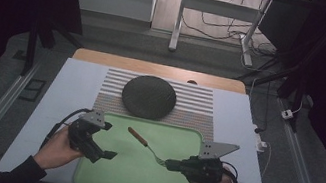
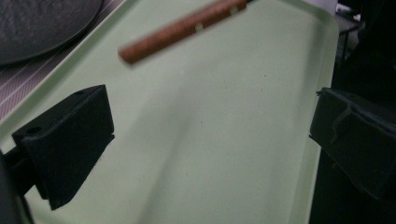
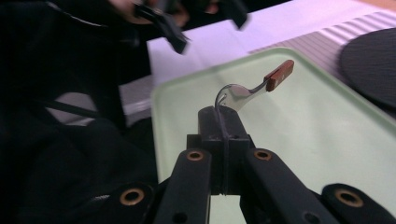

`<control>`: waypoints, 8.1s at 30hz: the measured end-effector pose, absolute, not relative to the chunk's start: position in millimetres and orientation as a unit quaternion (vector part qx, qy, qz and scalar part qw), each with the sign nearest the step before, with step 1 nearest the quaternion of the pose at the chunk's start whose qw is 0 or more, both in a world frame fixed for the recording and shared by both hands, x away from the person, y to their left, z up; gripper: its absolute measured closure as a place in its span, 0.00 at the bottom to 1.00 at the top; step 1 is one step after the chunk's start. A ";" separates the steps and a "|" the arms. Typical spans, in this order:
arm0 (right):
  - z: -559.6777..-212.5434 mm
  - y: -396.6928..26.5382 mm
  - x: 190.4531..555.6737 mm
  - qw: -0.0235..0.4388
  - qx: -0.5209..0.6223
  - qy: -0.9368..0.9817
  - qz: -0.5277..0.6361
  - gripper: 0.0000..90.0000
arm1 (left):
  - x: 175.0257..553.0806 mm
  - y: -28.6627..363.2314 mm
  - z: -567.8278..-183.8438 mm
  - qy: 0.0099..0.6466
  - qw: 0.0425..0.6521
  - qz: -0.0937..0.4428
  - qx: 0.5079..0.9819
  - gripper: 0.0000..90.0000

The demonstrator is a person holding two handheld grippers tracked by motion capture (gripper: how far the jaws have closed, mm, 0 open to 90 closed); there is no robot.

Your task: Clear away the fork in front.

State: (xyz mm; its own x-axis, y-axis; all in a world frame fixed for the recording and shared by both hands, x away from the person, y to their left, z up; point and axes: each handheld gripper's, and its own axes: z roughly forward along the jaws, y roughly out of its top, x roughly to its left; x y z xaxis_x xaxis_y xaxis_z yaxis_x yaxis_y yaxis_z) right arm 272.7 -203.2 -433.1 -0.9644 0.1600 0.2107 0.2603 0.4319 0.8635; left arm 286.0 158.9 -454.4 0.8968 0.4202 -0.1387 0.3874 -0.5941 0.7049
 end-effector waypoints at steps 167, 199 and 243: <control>-450.5 -271.5 236.2 -0.121 -0.365 -0.825 -0.414 0.00 | 350.5 157.1 -505.3 0.455 0.301 0.010 0.838 0.98; -451.0 -270.9 236.6 -0.117 -0.364 -0.826 -0.413 0.00 | 327.1 97.8 -499.6 0.364 0.312 -0.031 0.877 0.98; -450.9 -272.1 237.3 -0.112 -0.366 -0.824 -0.417 0.00 | 351.1 179.4 -509.7 0.475 0.299 -0.014 0.827 0.81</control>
State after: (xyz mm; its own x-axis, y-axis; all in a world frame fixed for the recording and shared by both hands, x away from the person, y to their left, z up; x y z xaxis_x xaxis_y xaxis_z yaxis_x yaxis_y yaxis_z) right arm 237.3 -272.1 -450.9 -0.7069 0.6969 0.1212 0.5102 0.3836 0.7698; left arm 351.1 179.4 -509.7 0.5477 0.7779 -0.3080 0.7949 -0.3689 0.4818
